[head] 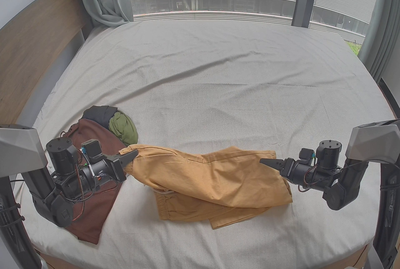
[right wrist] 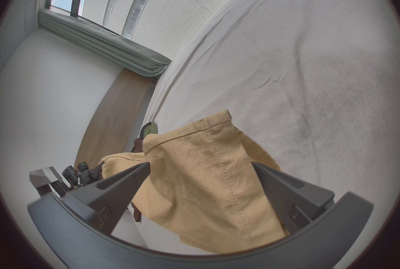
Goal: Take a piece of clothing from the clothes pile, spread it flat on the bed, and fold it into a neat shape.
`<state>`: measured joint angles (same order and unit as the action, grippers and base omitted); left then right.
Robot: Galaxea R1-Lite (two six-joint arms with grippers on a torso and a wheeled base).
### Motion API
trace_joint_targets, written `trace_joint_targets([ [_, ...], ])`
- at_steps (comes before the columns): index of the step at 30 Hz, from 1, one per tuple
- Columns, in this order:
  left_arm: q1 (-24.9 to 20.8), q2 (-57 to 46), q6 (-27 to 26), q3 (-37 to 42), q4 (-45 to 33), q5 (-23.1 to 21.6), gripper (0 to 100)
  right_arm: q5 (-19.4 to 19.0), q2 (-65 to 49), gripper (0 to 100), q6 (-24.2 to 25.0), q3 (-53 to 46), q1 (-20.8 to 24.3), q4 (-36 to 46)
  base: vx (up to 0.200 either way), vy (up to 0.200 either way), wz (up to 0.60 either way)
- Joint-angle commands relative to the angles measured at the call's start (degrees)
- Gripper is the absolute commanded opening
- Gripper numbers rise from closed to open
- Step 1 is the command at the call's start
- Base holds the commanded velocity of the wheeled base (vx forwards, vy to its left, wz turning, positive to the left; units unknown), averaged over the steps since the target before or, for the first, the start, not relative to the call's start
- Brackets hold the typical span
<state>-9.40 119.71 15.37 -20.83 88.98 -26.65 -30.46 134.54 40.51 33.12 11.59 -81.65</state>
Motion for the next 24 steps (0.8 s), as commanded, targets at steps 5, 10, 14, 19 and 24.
trace_joint_targets([
  [5,0.1,-0.1,0.0,-0.1,0.1,0.0,0,-4.6,-3.1,100,2.1,-4.6,0.1,-5.7,0.0,0.0,0.0],
  [10,0.2,0.0,0.0,-0.3,0.1,0.0,0,-7.6,-4.5,100,2.2,-5.9,-0.4,-6.5,0.0,0.0,0.0],
  [14,0.2,0.0,0.0,-0.3,0.1,0.0,0,-10.8,-6.7,100,2.1,-7.6,-1.3,-6.6,0.0,0.0,0.0],
  [19,0.0,0.0,0.0,-0.3,0.1,-0.1,0,-16.3,-8.3,100,2.2,-8.4,-3.6,-6.6,0.0,0.0,0.0],
  [24,0.0,0.1,0.0,-0.3,0.1,0.0,0,-16.7,-7.0,100,2.2,-6.1,-4.9,-6.7,0.0,0.0,0.0],
])
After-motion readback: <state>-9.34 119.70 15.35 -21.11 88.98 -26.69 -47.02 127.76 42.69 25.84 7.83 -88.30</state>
